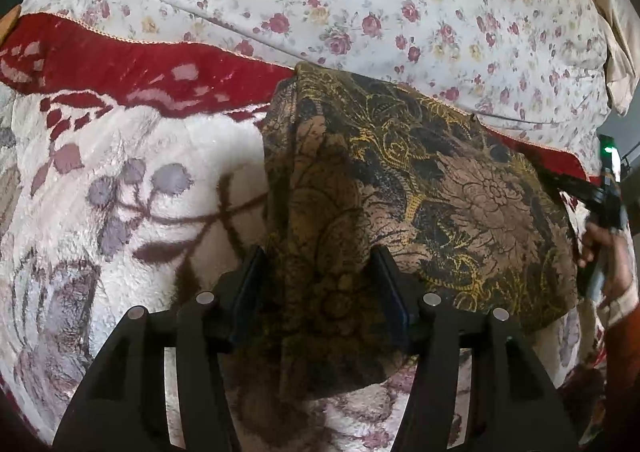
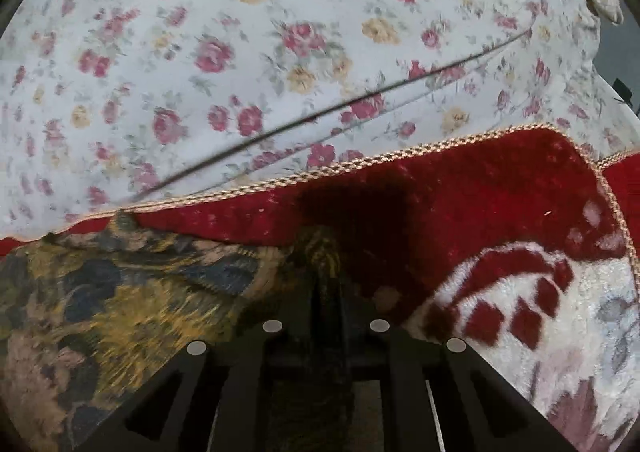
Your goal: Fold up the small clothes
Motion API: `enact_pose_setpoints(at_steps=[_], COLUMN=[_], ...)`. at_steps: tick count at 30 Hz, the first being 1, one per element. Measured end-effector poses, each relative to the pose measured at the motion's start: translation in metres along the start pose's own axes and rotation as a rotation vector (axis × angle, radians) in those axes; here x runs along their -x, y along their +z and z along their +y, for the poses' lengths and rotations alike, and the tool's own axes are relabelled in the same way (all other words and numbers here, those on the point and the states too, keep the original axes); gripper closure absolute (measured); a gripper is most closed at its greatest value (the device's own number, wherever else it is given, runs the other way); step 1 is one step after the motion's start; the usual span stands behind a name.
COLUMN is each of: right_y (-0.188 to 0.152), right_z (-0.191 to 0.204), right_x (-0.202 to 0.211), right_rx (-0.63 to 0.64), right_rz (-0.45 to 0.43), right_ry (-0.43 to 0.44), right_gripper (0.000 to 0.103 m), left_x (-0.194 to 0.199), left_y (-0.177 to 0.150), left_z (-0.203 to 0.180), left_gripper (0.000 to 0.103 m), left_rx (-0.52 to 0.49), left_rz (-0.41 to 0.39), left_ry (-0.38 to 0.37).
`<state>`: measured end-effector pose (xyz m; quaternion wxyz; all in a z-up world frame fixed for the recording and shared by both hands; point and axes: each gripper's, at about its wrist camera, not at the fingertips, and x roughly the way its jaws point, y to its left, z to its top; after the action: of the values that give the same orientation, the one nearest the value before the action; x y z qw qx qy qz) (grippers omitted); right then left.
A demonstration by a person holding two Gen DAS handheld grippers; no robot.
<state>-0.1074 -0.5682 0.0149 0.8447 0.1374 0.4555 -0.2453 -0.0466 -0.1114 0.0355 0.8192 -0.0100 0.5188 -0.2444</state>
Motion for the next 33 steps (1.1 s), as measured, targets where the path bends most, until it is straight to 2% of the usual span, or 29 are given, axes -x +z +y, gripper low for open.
enact_pose_setpoints(at_steps=[1, 3, 4, 7, 10, 13, 19, 23, 24, 26, 29, 33], right_y=[-0.005, -0.020, -0.028, -0.056, -0.082, -0.103, -0.120, -0.141, -0.148, -0.156, -0.155, -0.137], right_z=[0.000, 0.003, 0.007, 0.023, 0.037, 0.040, 0.027, 0.012, 0.007, 0.000, -0.008, 0.013], right_x=[0.011, 0.034, 0.045, 0.069, 0.078, 0.070, 0.104, 0.115, 0.111, 0.102, 0.110, 0.140], right_rx=[-0.002, 0.010, 0.024, 0.099, 0.142, 0.188, 0.187, 0.193, 0.190, 0.165, 0.107, 0.152], right_rz=[0.003, -0.005, -0.010, 0.005, 0.029, 0.074, 0.066, 0.057, 0.069, 0.095, 0.084, -0.005], right_ry=[0.026, 0.094, 0.113, 0.187, 0.214, 0.200, 0.205, 0.165, 0.156, 0.163, 0.179, 0.176], right_gripper=[0.080, 0.055, 0.052, 0.052, 0.052, 0.051, 0.050, 0.037, 0.037, 0.037, 0.037, 0.037], left_x=[0.000, 0.001, 0.002, 0.003, 0.006, 0.011, 0.023, 0.028, 0.030, 0.032, 0.034, 0.036], left_y=[0.000, -0.001, -0.001, -0.002, -0.003, -0.005, -0.009, -0.012, -0.013, -0.015, -0.019, -0.023], left_z=[-0.001, -0.002, -0.003, -0.004, -0.006, -0.010, -0.018, -0.023, -0.024, -0.024, -0.021, -0.012], left_gripper=[0.047, 0.047, 0.047, 0.047, 0.047, 0.047, 0.047, 0.047, 0.047, 0.047, 0.047, 0.047], left_rx=[-0.005, -0.009, -0.012, -0.019, -0.032, -0.058, -0.100, -0.116, -0.120, -0.116, -0.082, -0.032], left_rz=[-0.002, -0.004, -0.005, -0.011, -0.021, -0.041, -0.089, -0.110, -0.117, -0.127, -0.134, -0.118], left_ry=[0.004, 0.010, 0.013, 0.025, 0.044, 0.076, 0.111, 0.127, 0.130, 0.128, 0.123, 0.107])
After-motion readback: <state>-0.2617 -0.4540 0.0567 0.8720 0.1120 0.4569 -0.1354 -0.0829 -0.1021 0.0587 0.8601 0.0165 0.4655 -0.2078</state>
